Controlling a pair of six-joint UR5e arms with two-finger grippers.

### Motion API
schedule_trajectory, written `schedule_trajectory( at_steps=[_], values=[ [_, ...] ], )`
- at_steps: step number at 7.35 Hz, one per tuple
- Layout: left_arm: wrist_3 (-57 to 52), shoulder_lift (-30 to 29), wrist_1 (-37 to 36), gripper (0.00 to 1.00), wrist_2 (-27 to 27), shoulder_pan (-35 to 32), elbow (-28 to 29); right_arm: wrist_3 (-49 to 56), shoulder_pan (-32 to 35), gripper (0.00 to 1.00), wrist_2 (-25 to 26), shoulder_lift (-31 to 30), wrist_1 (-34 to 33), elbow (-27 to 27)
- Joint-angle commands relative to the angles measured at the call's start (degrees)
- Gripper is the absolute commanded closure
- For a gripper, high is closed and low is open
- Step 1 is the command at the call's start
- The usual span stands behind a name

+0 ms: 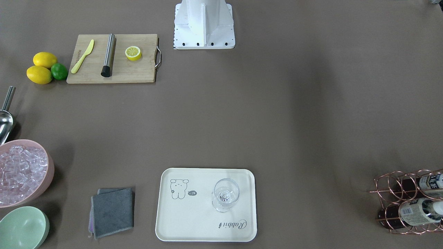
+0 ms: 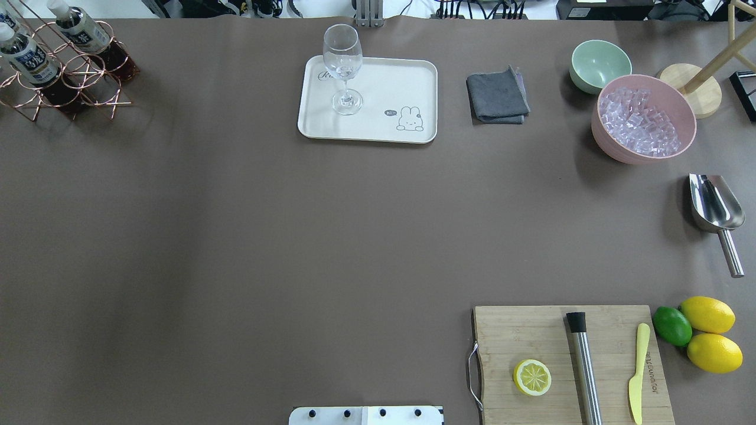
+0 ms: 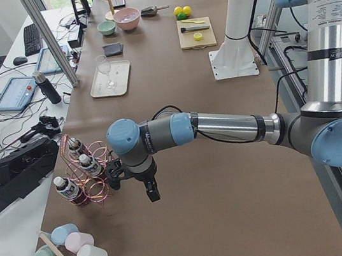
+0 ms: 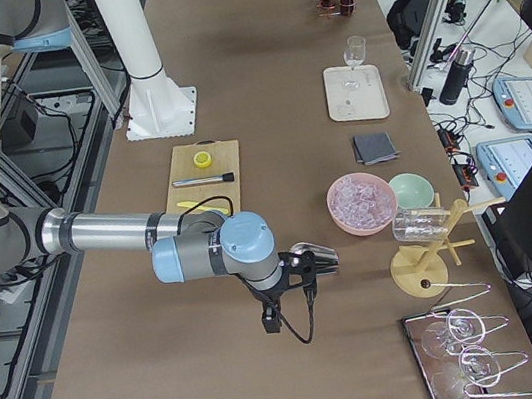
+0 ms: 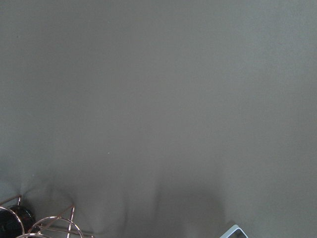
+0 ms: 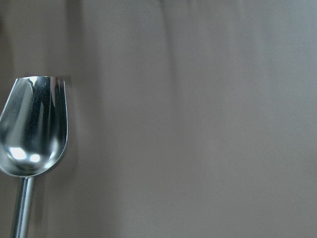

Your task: Take tea from basket to plate

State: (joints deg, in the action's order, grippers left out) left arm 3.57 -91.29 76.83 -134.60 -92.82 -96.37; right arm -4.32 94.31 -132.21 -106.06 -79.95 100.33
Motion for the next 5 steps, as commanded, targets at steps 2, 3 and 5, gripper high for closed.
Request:
schedule_trajectory(
  at_steps=[2, 3, 5],
  values=[
    [-6.56, 5.6, 9.13, 0.02, -0.49, -0.43, -0.22, 0.02, -0.88, 0.0, -0.33, 0.06, -0.12, 0.22],
    [-6.64, 5.69, 9.04, 0.02, -0.49, -0.43, -0.31, 0.02, -0.97, 0.0, -0.07, 0.06, -0.03, 0.04],
    [-6.64, 5.69, 9.04, 0.02, -0.49, -0.52, -0.57, 0.02, -1.06, 0.0, 0.02, -0.02, 0.06, 0.04]
  ],
)
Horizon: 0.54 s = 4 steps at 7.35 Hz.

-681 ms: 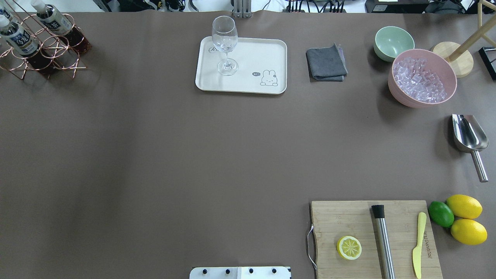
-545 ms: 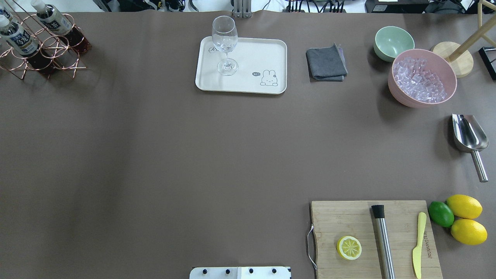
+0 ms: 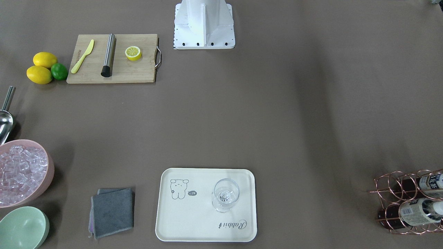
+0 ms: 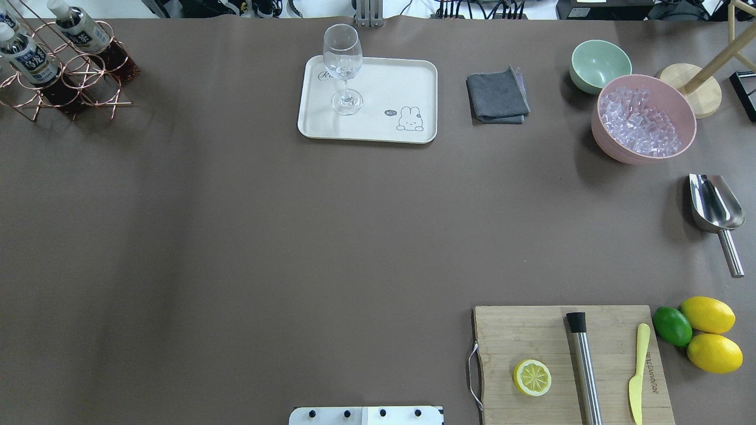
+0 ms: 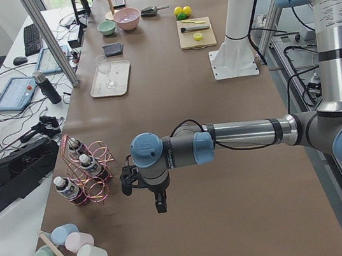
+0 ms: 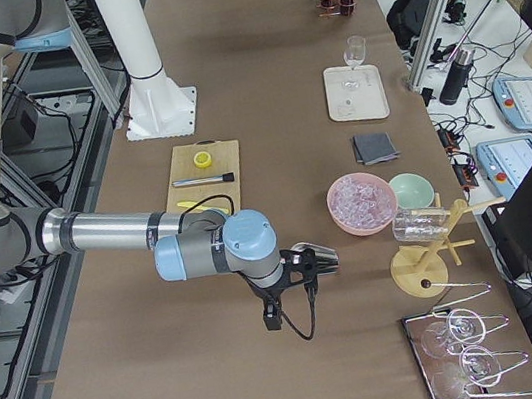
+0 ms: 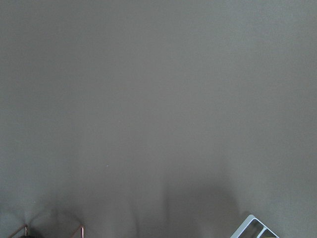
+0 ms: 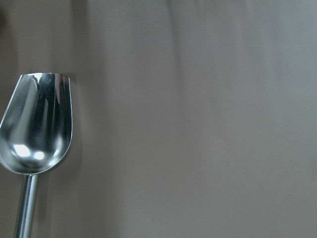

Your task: Take tea from basket to plate

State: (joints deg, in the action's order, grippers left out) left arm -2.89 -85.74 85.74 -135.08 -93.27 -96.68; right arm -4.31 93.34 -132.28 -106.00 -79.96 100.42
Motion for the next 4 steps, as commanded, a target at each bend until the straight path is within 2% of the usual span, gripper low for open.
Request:
schedule_trajectory(
  at_steps=[1, 4],
  values=[
    [-0.18, 0.13, 0.12, 0.02, -0.09, -0.07, -0.35, 0.0, -0.09, 0.0, 0.1, -0.08, 0.07, -0.05],
    [-0.18, 0.13, 0.04, 0.02, 0.08, -0.07, -0.26, 0.0, 0.0, 0.0, -0.17, -0.08, 0.07, 0.21]
  ],
)
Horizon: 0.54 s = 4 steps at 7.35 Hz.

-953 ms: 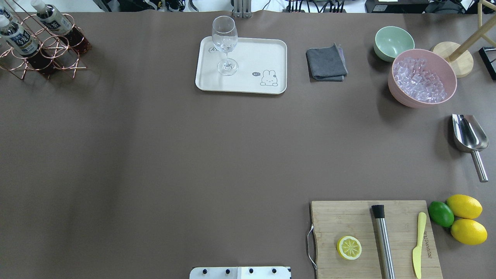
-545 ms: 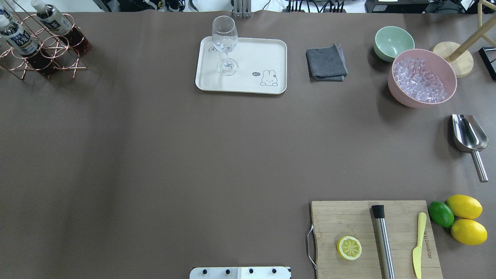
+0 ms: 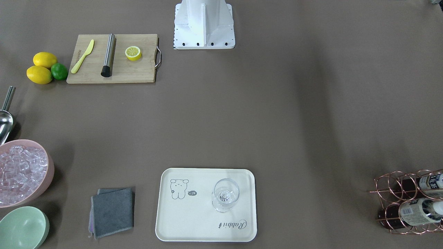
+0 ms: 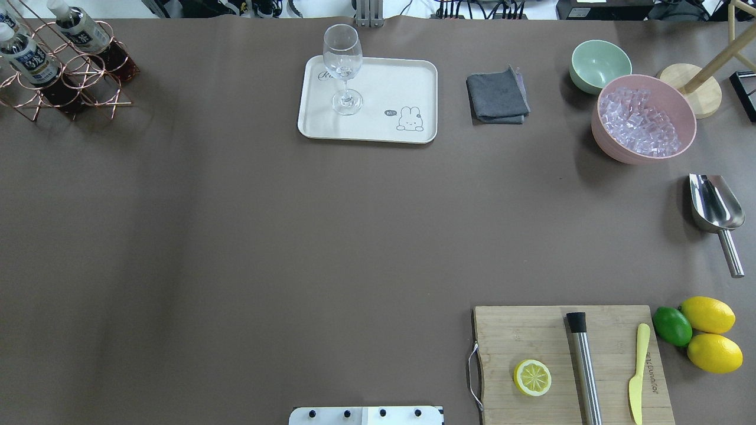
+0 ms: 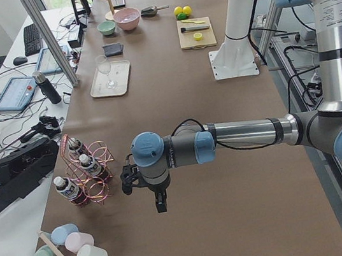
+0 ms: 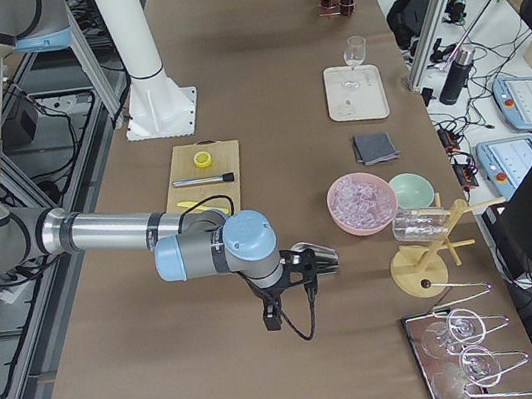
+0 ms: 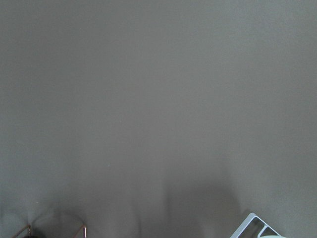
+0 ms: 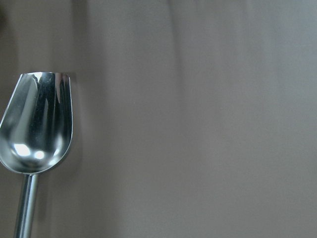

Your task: Take tea from basket to plate

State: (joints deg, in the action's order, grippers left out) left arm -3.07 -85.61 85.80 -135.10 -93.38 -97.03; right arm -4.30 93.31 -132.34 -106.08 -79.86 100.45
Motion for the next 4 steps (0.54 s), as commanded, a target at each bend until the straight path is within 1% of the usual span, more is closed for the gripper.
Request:
schedule_trajectory(
  at_steps=[1, 4],
  values=[
    [-0.09, 0.0, 0.07, 0.02, 0.1, -0.04, -0.18, 0.0, 0.03, 0.0, -0.37, -0.01, -0.04, 0.36],
    [-0.09, -0.08, 0.07, 0.02, 0.36, 0.04, -0.44, 0.0, 0.03, 0.0, -0.46, -0.01, -0.04, 0.45]
  ],
)
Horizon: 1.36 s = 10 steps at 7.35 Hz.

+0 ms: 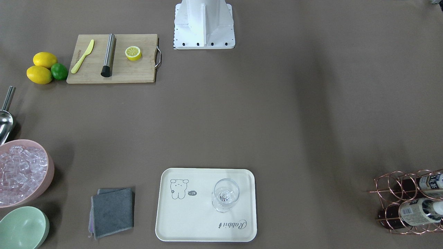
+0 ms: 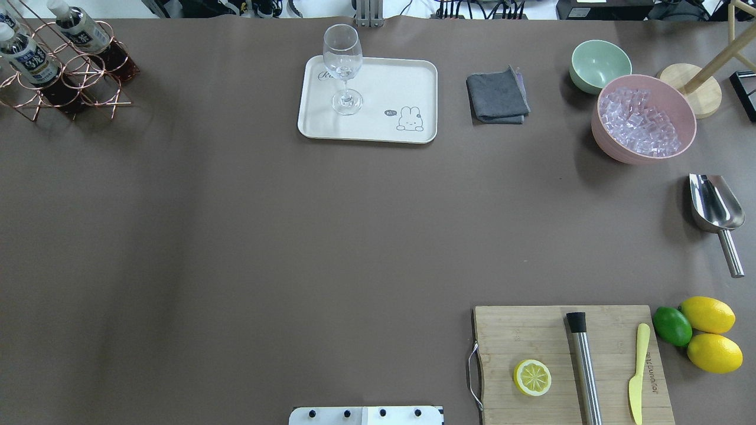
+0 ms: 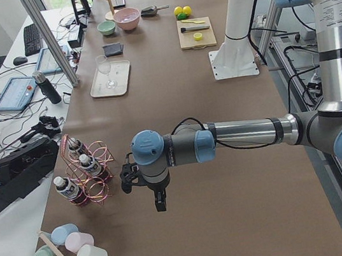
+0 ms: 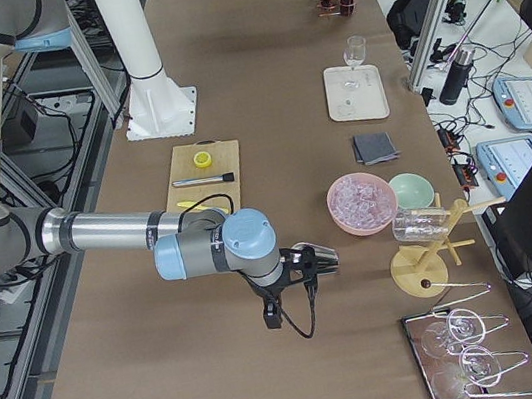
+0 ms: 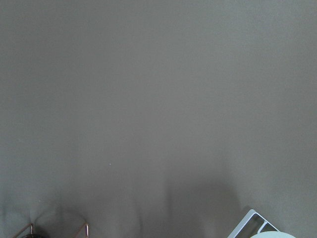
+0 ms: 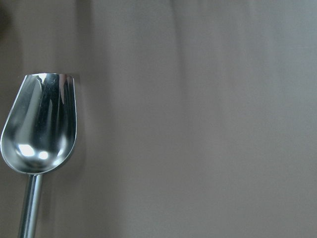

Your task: Take tea from basket to plate

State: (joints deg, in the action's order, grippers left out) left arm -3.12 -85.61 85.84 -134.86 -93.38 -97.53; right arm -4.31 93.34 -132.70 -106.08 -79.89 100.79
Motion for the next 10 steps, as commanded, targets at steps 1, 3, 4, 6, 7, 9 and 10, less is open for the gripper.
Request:
schedule_trajectory(
  at_steps=[1, 3, 4, 6, 7, 9, 10],
  values=[
    [-0.04, -0.09, 0.03, 0.02, 0.21, 0.04, 0.15, 0.0, 0.0, 0.0, -0.1, 0.17, 0.0, 0.11],
    [-0.13, 0.0, 0.12, 0.02, 0.21, 0.04, -0.11, 0.0, 0.0, 0.0, -0.1, 0.09, 0.0, 0.11],
    [-0.13, 0.0, 0.12, 0.02, 0.21, -0.04, -0.2, 0.0, 0.0, 0.0, -0.1, 0.09, 0.0, 0.11],
    [-0.13, 0.0, 0.12, 0.02, 0.21, 0.04, -0.47, 0.09, -0.09, 0.0, -0.37, 0.35, 0.09, 0.46],
    [-0.22, -0.09, 0.12, 0.02, 0.21, 0.04, -0.29, 0.09, -0.96, 0.0, -0.63, 0.61, 0.17, 2.2],
    [-0.22, 0.0, 0.21, 0.02, 0.12, 0.04, -0.12, -0.09, -4.11, 0.0, -4.64, 4.54, 0.17, 4.32],
    [-0.13, -0.09, 0.12, 0.02, 0.21, 0.04, -0.03, -0.35, -7.09, 0.0, -6.33, 8.14, 0.17, 4.41]
  ],
)
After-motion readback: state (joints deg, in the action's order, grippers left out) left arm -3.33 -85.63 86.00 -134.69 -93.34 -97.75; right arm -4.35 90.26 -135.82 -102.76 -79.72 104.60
